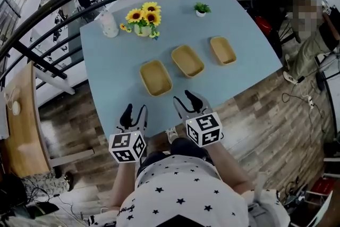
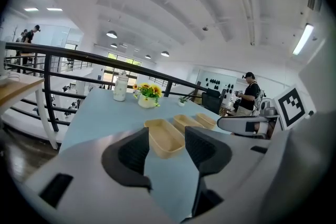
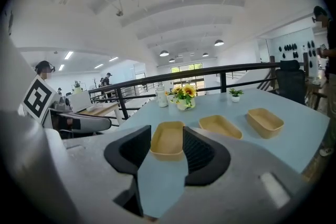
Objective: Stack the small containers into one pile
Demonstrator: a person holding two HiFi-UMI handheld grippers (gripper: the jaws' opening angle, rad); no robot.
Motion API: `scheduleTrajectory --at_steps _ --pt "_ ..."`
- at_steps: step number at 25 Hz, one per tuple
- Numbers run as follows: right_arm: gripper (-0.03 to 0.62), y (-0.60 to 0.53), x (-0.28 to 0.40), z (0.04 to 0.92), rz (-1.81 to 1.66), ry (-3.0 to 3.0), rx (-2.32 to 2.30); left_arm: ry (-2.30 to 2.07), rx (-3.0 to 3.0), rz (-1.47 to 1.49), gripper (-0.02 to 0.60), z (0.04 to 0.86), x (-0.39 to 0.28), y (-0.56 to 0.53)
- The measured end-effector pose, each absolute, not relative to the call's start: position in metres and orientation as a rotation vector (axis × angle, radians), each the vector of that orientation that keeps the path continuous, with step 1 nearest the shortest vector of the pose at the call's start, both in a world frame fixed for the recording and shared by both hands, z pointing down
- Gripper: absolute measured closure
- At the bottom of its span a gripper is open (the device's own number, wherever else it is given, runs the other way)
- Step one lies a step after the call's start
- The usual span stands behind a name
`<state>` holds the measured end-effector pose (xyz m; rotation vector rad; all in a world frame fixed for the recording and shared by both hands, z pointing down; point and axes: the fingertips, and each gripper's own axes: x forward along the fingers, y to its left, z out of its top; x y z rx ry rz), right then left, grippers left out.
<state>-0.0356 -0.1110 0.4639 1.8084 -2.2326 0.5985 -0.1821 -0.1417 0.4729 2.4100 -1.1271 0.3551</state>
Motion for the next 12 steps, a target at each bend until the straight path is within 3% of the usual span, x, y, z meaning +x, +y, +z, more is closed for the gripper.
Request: scheduleTrajectory --at_steps 12 --pt "0.422 -0.197 -0.017 0.499 0.670 -2.229 1.663 -1.179 2.322 0.395 0.385 0.493 -0.164 -0.210"
